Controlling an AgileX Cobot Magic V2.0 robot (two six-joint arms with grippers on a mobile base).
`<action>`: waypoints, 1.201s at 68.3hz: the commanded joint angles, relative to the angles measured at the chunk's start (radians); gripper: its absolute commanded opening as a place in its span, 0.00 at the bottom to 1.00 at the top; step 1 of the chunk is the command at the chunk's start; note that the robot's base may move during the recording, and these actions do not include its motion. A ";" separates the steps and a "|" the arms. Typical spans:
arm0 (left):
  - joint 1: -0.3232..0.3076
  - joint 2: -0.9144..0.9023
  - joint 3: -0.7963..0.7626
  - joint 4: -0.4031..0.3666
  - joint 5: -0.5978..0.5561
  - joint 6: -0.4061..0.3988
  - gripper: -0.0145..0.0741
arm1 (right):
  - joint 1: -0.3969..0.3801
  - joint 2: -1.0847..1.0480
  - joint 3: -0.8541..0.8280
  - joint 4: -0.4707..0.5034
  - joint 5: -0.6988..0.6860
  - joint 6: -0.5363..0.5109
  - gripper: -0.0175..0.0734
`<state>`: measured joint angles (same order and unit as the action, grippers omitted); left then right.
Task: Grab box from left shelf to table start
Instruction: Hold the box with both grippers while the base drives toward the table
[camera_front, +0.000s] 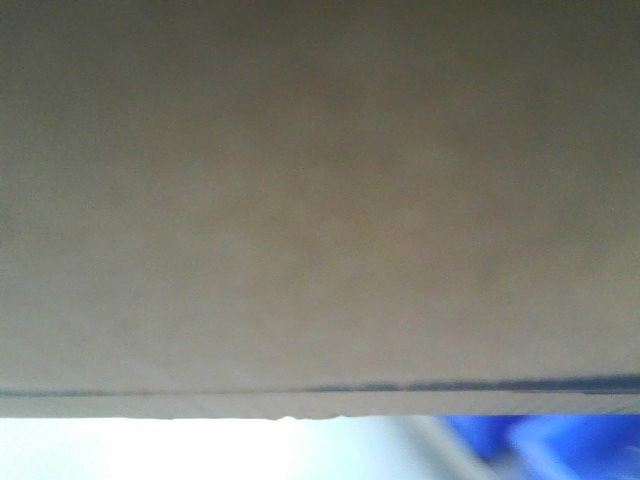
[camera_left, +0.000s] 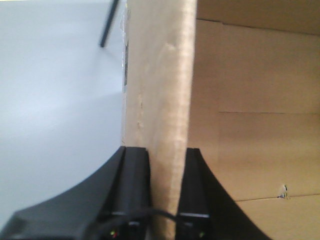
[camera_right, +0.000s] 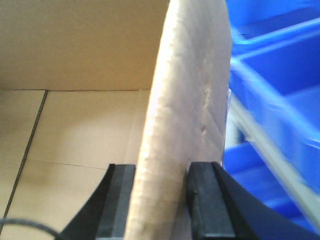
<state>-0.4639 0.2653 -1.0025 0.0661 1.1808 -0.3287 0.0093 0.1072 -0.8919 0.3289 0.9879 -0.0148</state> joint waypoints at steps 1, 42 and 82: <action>-0.006 0.002 -0.035 0.001 -0.167 -0.026 0.06 | -0.002 0.020 -0.027 -0.058 -0.139 -0.003 0.26; 0.002 0.002 -0.035 -0.012 -0.167 -0.026 0.06 | -0.002 0.020 -0.027 -0.058 -0.140 -0.003 0.26; 0.014 0.002 -0.035 -0.056 -0.167 -0.026 0.06 | -0.002 0.020 -0.026 -0.058 -0.140 -0.003 0.26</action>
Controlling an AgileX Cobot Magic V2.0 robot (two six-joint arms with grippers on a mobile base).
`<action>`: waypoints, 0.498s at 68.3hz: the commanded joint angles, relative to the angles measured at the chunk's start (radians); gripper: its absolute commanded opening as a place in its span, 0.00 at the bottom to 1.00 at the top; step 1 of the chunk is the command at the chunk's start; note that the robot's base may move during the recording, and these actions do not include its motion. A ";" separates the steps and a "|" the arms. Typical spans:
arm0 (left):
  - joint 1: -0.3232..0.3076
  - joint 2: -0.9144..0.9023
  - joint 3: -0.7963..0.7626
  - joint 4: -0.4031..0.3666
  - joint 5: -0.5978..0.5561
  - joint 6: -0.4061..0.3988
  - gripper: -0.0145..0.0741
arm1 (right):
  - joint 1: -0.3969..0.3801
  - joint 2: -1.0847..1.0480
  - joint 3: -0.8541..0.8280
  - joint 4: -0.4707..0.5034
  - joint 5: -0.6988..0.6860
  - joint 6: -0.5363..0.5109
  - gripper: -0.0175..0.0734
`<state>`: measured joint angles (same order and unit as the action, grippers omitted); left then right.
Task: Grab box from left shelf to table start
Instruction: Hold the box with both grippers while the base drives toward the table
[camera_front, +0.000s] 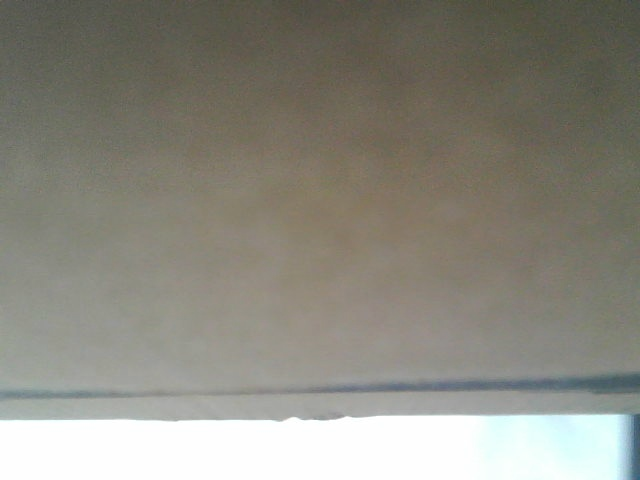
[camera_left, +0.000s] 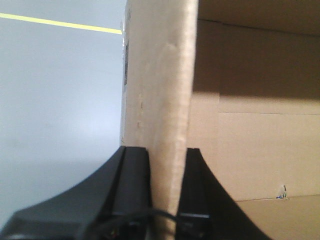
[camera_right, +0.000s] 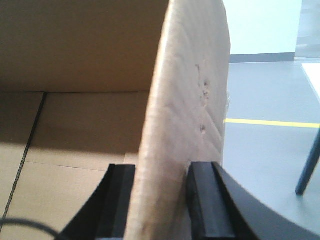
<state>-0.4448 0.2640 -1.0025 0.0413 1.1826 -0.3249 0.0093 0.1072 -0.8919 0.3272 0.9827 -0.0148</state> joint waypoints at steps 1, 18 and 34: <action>-0.005 0.003 -0.035 -0.031 -0.169 -0.030 0.06 | -0.002 0.020 -0.026 -0.056 -0.134 -0.003 0.26; -0.005 0.003 -0.035 -0.031 -0.169 -0.030 0.06 | -0.002 0.020 -0.024 -0.056 -0.133 -0.003 0.26; -0.005 0.003 -0.035 -0.029 -0.169 -0.030 0.06 | -0.002 0.020 -0.024 -0.056 -0.134 -0.003 0.26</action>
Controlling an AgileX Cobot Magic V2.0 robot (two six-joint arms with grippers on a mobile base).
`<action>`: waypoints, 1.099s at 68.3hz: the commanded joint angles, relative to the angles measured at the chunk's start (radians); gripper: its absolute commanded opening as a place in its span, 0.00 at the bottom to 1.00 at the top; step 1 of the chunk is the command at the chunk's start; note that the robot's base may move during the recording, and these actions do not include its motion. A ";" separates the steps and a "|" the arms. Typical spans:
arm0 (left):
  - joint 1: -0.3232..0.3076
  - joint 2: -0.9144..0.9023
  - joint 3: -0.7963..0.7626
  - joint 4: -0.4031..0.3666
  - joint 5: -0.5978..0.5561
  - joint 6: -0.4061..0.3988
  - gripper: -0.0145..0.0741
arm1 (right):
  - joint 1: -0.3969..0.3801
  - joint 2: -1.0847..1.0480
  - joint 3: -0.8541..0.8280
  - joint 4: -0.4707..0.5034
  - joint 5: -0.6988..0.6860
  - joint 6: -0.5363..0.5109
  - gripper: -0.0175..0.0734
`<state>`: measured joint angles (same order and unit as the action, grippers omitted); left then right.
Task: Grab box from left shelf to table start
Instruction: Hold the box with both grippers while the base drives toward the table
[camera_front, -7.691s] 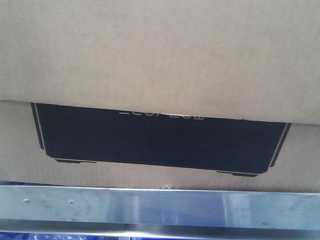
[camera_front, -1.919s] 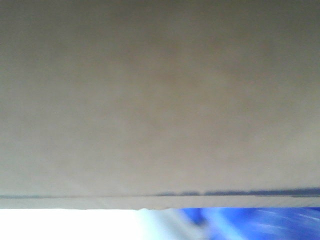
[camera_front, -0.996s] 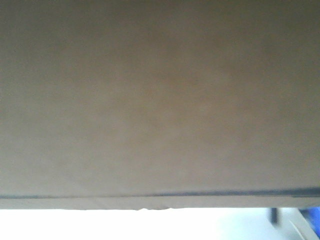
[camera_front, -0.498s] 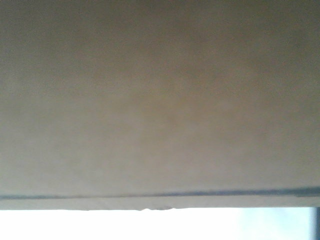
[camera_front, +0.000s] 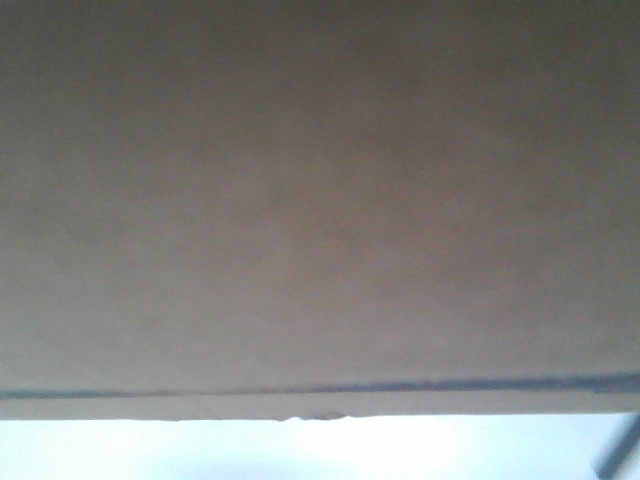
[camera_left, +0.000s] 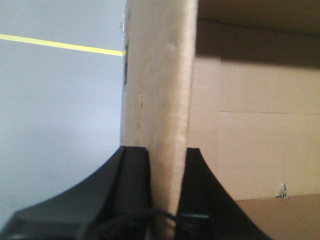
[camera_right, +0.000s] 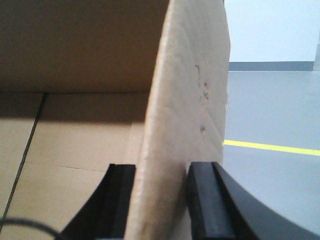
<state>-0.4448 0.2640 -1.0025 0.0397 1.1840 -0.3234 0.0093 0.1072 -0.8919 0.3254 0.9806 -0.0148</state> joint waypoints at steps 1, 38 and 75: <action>-0.005 0.003 -0.035 -0.027 -0.170 -0.031 0.06 | -0.002 0.020 -0.024 -0.055 -0.132 -0.003 0.26; -0.005 0.003 -0.035 -0.027 -0.170 -0.031 0.06 | -0.002 0.020 -0.024 -0.055 -0.132 -0.003 0.26; -0.005 0.003 -0.035 -0.027 -0.170 -0.031 0.05 | -0.002 0.020 -0.024 -0.055 -0.132 -0.003 0.26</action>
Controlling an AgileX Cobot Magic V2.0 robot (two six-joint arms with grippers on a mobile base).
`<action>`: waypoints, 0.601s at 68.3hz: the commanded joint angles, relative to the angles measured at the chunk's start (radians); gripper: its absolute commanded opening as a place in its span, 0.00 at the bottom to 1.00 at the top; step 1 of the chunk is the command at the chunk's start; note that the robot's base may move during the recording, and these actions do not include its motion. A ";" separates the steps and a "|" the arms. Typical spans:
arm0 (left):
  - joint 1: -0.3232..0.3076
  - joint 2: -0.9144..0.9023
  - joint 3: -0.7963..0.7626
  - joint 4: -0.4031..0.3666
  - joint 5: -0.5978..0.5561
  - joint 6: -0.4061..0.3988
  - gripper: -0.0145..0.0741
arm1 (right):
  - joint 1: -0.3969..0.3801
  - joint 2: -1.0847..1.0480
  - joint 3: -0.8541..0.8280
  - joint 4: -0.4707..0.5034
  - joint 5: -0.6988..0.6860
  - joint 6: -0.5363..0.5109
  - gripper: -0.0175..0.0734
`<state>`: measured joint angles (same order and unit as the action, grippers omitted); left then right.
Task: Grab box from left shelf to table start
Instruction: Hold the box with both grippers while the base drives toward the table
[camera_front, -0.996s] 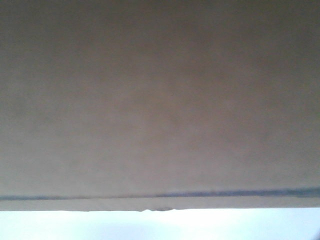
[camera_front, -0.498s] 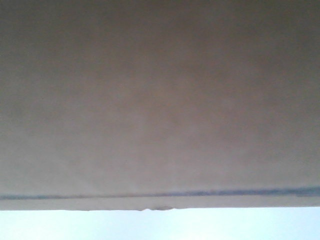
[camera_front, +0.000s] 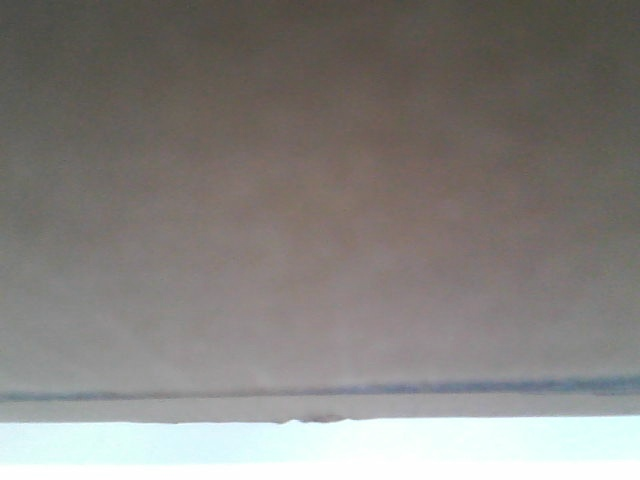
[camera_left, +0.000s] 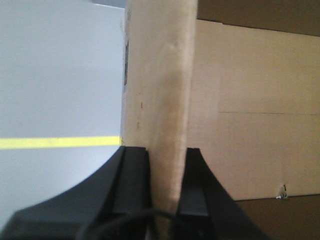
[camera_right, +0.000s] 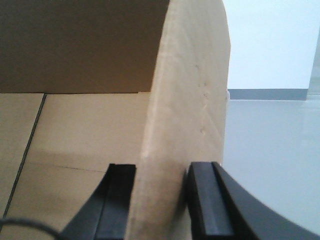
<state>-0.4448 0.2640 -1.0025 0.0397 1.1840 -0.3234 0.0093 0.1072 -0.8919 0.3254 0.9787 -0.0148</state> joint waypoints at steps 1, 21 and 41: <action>-0.005 0.003 -0.035 -0.027 -0.170 -0.031 0.05 | -0.002 0.020 -0.024 -0.055 -0.130 -0.003 0.26; -0.005 0.003 -0.035 -0.027 -0.170 -0.031 0.05 | -0.002 0.020 -0.024 -0.055 -0.130 -0.003 0.26; -0.005 0.003 -0.035 -0.027 -0.170 -0.031 0.05 | -0.002 0.020 -0.024 -0.055 -0.130 -0.003 0.26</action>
<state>-0.4448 0.2640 -1.0025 0.0397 1.1840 -0.3234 0.0093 0.1072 -0.8919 0.3254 0.9768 -0.0148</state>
